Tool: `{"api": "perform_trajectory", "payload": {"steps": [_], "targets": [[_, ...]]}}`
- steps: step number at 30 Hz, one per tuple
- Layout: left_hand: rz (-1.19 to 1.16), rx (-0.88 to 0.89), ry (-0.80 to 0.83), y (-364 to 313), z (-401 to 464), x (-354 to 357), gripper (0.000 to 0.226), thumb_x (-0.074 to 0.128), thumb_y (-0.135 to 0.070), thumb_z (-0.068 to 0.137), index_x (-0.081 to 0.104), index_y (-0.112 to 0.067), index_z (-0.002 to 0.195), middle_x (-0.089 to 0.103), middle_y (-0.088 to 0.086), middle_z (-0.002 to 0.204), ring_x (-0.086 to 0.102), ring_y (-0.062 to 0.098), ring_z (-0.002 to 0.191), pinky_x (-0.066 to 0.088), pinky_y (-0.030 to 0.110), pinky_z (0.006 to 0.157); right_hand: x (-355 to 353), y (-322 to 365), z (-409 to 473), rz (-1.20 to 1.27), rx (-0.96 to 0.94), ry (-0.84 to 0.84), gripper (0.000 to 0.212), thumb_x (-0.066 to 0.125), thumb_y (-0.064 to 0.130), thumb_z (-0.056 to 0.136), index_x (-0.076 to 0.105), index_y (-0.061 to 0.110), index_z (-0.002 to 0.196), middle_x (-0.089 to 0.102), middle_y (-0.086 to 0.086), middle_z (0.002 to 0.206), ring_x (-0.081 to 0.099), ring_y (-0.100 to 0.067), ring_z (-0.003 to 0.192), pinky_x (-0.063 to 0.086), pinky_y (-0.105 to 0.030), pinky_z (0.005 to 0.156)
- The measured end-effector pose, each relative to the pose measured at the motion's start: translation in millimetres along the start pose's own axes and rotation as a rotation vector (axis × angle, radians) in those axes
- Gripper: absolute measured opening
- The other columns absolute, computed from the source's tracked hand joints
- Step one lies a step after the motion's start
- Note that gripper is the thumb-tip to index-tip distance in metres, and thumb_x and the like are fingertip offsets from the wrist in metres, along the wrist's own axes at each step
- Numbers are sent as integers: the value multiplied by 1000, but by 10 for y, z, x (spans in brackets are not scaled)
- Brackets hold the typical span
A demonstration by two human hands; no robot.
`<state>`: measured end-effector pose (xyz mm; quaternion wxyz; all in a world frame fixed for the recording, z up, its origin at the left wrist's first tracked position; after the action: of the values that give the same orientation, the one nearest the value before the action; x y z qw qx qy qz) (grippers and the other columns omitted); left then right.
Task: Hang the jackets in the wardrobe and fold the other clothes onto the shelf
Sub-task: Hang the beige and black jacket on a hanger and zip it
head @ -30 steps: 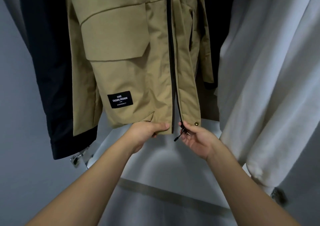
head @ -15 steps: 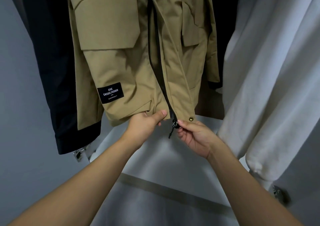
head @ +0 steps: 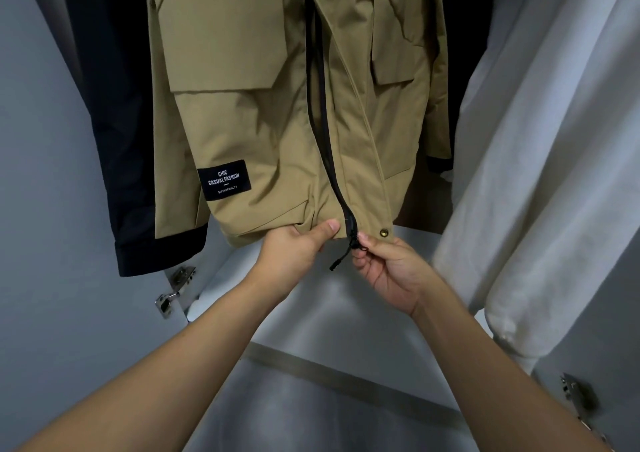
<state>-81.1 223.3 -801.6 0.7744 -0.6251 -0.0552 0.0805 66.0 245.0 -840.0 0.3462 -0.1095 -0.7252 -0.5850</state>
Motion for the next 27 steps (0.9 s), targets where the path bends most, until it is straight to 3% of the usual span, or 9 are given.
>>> {"api": "perform_trajectory", "payload": {"steps": [5,8,15,19,22,27], "targets": [[22,42,-14,18,-14,-21,26,75,-15,86,62,-24,66,61,-24,52,57,-12,54,38,0,54,30,-22,-3,8,-15,-14,18,63,3,79,58,0,96,63,-5,70,57,-9,57,51,-17,55],[13,45,-71,66,-4,-60,11,78,-23,84,68,-25,80,69,-25,69,63,-11,70,45,4,68,57,-31,2,18,-27,-28,24,64,3,77,57,-1,100,64,-6,71,59,-10,58,52,-18,56],[-59,111,-121,143,-71,-72,17,81,-28,80,72,-30,93,73,-22,94,67,-4,96,47,7,82,46,-25,-2,-6,-62,-41,19,59,-1,87,58,-4,106,67,-8,76,62,-10,62,53,-18,59],[-90,139,-84,136,-63,-44,18,79,-29,76,72,-36,91,73,-21,97,67,-1,100,49,12,86,54,-9,10,2,-78,-59,28,63,2,82,60,-2,109,67,-8,82,61,-9,64,53,-18,60],[-59,149,-22,152,-47,-39,23,77,-28,76,71,-43,93,73,-20,100,66,1,102,49,12,87,25,-9,25,-37,-82,-110,18,62,0,85,61,2,103,66,-7,83,57,-9,65,47,-18,55],[-8,-9,70,255,24,-71,12,77,-14,83,71,-24,85,76,-7,84,71,6,84,50,12,76,17,-6,22,-114,-70,-132,17,65,1,82,63,6,98,66,-6,86,58,-11,72,44,-19,58]]}}
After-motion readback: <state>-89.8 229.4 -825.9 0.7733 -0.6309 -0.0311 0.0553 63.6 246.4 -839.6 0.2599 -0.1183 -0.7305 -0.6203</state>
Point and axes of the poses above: each hand's wrist, its own z-axis towards the middle knuckle, its own x-axis out of the palm, y = z × x, the point moved 6 cm from there along z, towards the middle knuckle
